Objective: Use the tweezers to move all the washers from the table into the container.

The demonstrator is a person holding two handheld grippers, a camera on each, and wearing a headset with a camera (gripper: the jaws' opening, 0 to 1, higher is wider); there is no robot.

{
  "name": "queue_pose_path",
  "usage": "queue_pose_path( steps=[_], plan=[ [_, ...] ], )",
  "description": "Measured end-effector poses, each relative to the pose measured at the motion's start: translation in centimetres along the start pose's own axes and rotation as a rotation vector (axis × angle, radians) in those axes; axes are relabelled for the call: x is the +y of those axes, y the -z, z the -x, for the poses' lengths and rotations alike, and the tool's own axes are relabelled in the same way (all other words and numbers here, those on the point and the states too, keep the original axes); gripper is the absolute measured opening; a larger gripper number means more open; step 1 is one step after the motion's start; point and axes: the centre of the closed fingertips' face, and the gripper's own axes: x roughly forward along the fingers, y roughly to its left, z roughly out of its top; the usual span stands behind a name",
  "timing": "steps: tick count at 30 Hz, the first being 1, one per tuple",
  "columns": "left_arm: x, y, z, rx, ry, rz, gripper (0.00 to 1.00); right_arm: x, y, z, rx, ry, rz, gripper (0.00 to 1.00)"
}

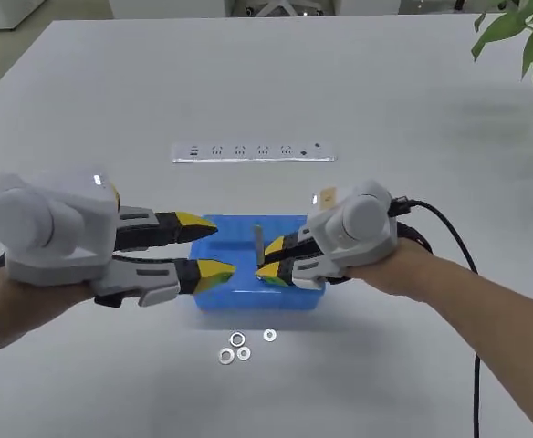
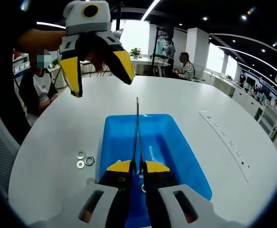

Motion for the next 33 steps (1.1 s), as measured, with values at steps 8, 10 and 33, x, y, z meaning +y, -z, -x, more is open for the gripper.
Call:
queue_pose_path(
  steps=[8, 10, 33],
  plan=[
    [0.4, -0.2, -2.0, 0.022, 0.028, -0.023, 0.27, 0.0, 0.3, -0.1, -0.004, -0.006, -0.012, 0.10],
    [0.4, -0.1, -2.5, 0.031, 0.034, -0.033, 0.26, 0.0, 0.3, -0.1, -0.006, -0.005, -0.015, 0.10],
    [0.1, -0.4, -5.1, 0.039, 0.141, -0.076, 0.09, 0.1, 0.3, 0.0, -0.004, -0.017, 0.005, 0.11]
  ],
)
